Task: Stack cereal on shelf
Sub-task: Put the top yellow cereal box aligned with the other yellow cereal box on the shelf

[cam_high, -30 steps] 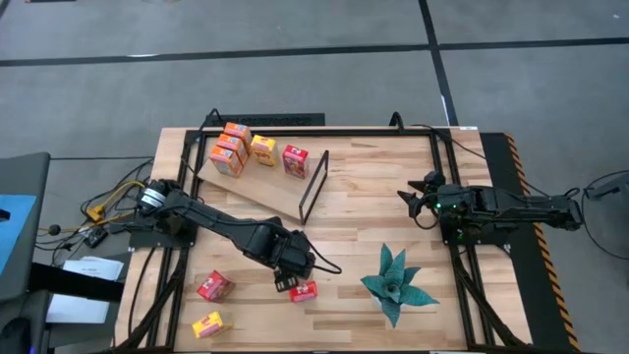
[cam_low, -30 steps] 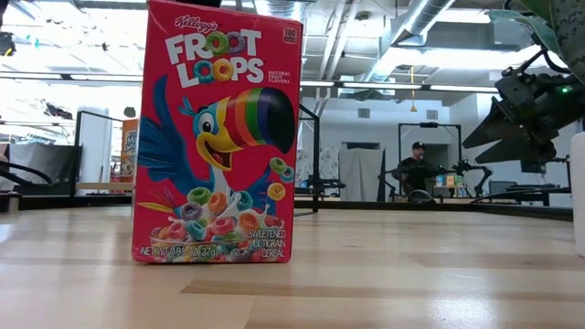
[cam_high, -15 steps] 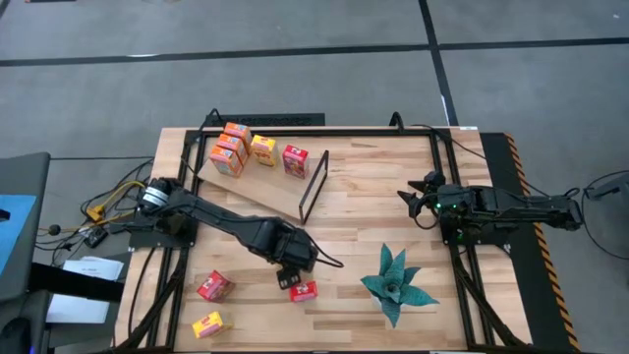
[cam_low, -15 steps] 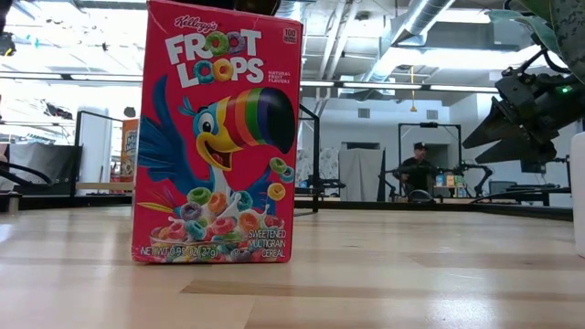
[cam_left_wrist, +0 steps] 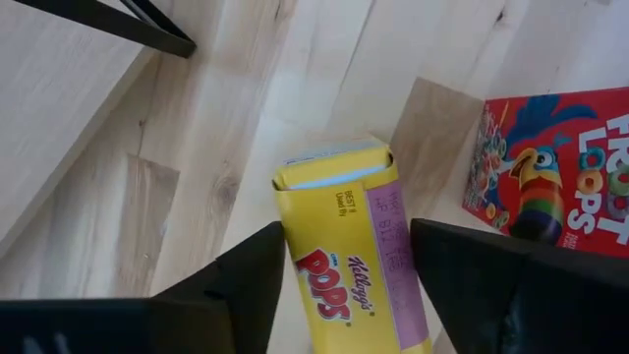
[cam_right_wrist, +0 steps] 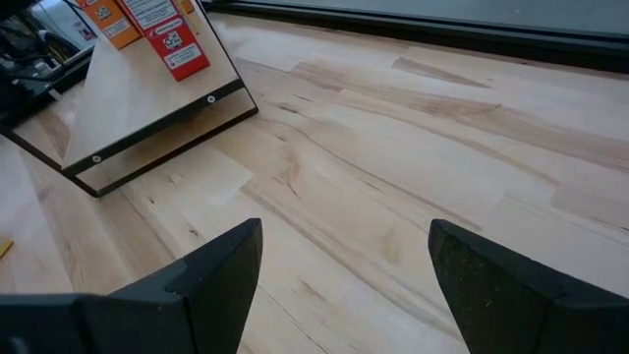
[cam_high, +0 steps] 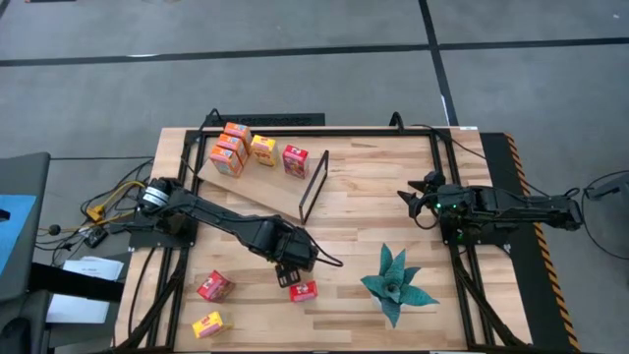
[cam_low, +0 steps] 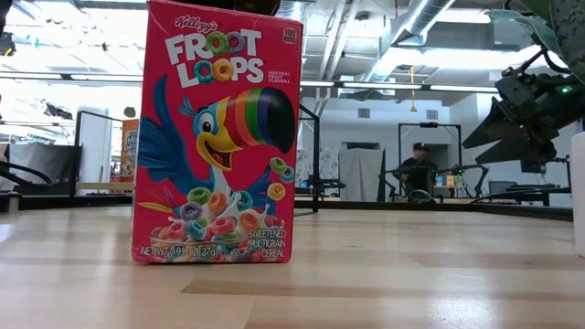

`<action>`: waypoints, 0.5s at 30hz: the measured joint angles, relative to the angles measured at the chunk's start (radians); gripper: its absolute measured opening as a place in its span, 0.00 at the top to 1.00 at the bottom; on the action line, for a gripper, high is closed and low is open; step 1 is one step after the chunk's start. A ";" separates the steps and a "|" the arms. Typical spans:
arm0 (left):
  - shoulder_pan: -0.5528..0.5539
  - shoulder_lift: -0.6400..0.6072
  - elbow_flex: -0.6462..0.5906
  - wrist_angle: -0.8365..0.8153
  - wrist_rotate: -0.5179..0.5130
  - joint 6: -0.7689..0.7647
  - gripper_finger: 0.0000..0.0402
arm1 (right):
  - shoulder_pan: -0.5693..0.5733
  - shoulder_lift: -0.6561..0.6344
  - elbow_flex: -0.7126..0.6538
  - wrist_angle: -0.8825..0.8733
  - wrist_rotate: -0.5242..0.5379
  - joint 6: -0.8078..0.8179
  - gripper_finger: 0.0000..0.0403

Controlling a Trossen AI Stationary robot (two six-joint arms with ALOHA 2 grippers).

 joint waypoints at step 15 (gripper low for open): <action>0.008 -0.018 0.031 -0.071 0.003 -0.002 0.64 | 0.000 0.000 0.000 0.000 0.000 0.000 0.21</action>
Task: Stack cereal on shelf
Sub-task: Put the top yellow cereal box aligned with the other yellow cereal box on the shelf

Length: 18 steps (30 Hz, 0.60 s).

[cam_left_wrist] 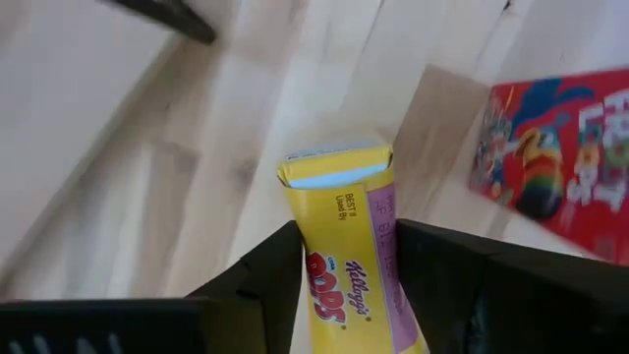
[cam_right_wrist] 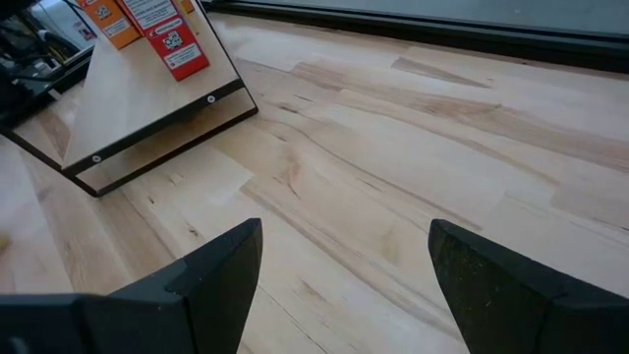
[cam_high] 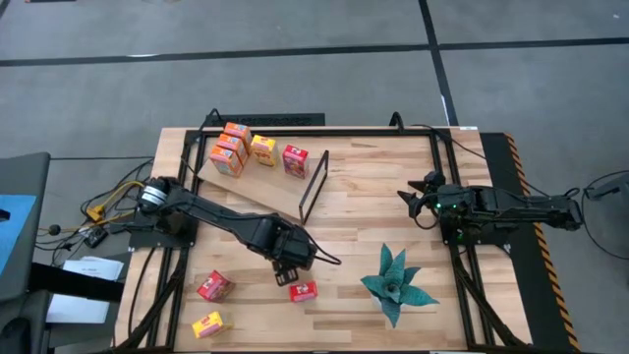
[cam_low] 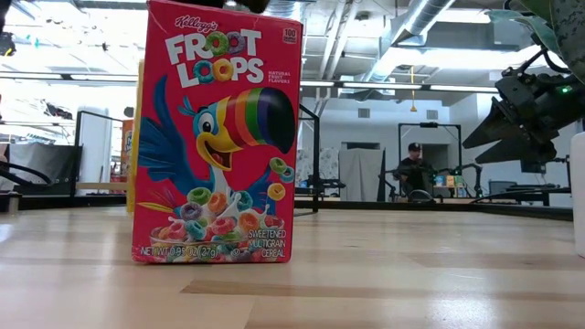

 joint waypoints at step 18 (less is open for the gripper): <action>0.291 -0.308 0.082 -0.265 -0.099 0.732 0.65 | 0.000 0.000 0.000 0.001 0.000 0.000 0.21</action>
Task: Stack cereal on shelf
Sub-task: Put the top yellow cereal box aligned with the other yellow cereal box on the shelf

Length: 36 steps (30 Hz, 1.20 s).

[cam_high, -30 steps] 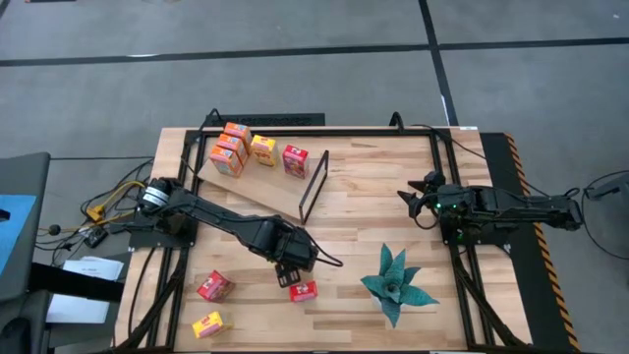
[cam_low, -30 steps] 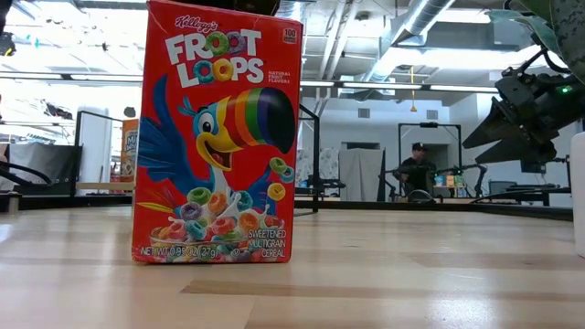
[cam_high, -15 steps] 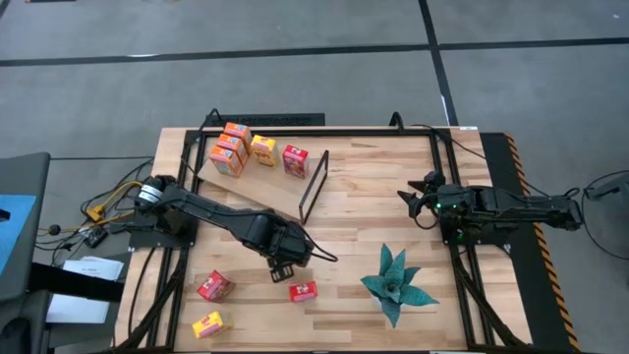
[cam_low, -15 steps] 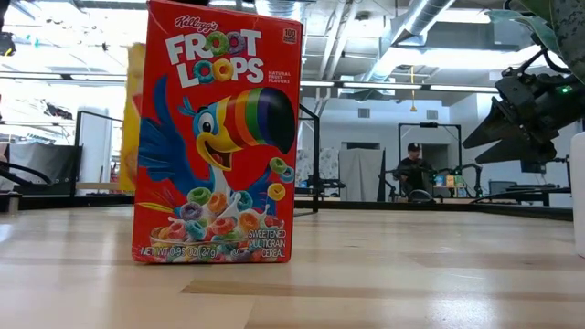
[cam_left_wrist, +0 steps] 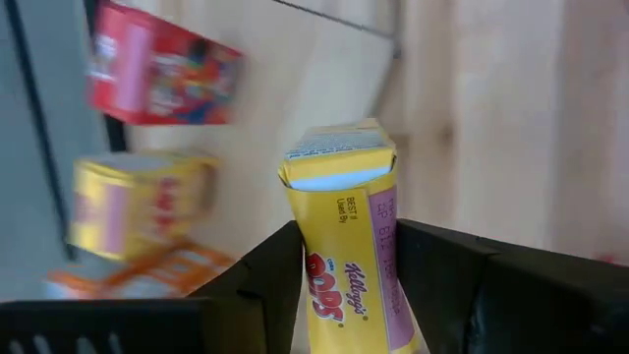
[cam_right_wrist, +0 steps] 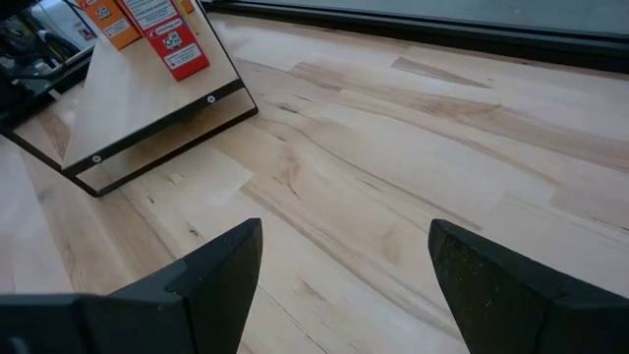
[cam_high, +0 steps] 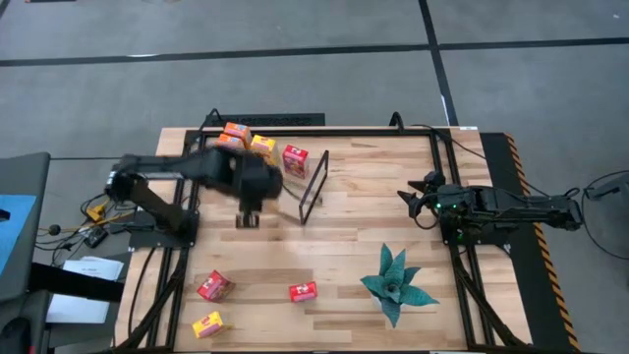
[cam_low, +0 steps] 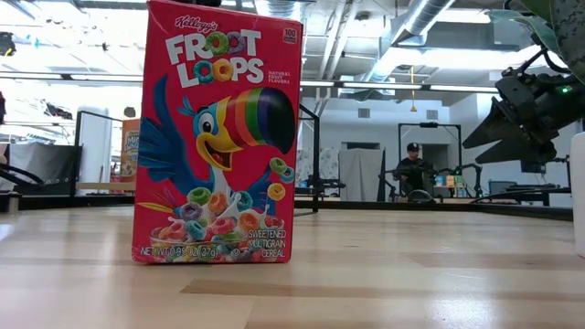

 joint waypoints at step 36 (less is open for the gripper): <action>0.498 0.012 -0.249 0.261 0.178 0.869 0.65 | -0.001 0.000 -0.001 0.005 0.009 0.001 0.21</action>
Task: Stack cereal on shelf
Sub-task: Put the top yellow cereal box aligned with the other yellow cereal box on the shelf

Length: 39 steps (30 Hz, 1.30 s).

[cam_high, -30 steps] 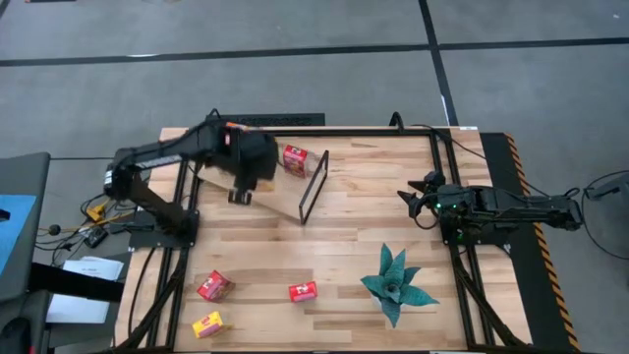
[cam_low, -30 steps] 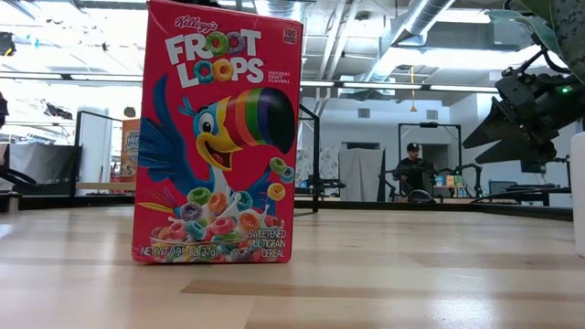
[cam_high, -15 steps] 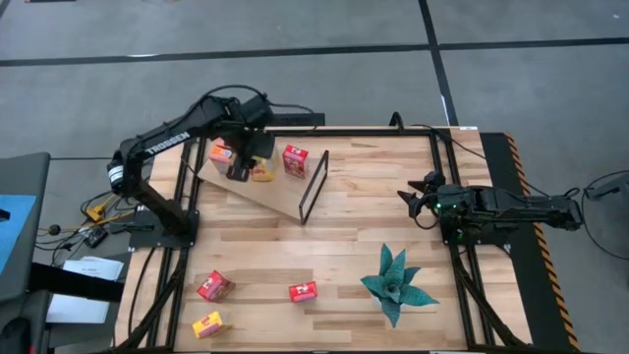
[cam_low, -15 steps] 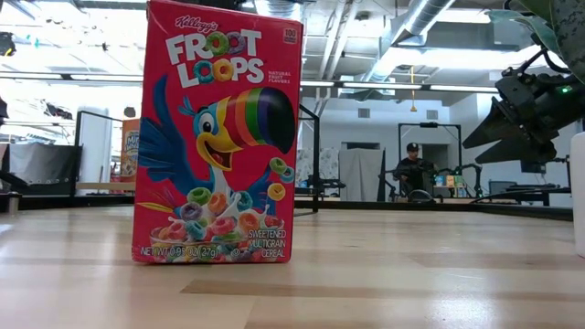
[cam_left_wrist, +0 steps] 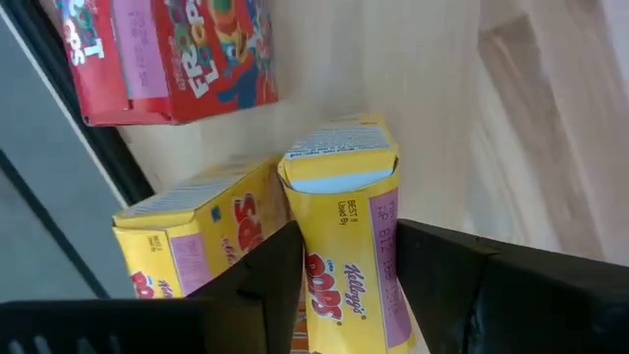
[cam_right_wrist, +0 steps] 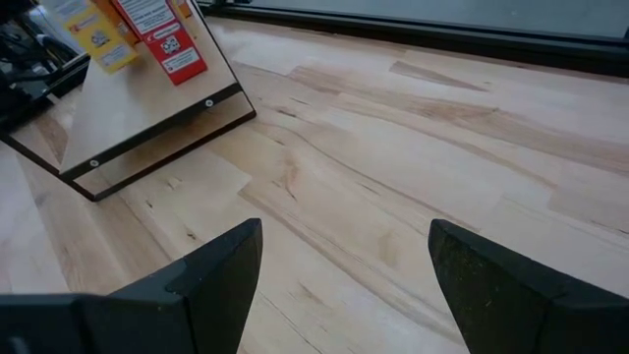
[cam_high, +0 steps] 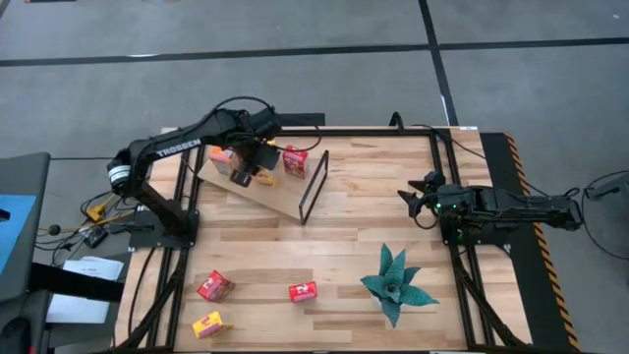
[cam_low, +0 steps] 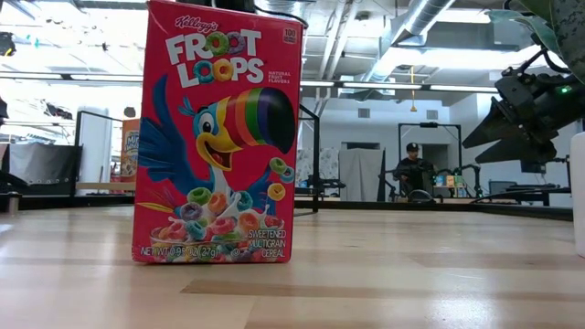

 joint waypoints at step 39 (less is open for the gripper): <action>0.000 0.003 -0.077 0.079 -0.199 0.118 0.65 | 0.000 0.000 0.000 -0.001 0.002 0.000 0.21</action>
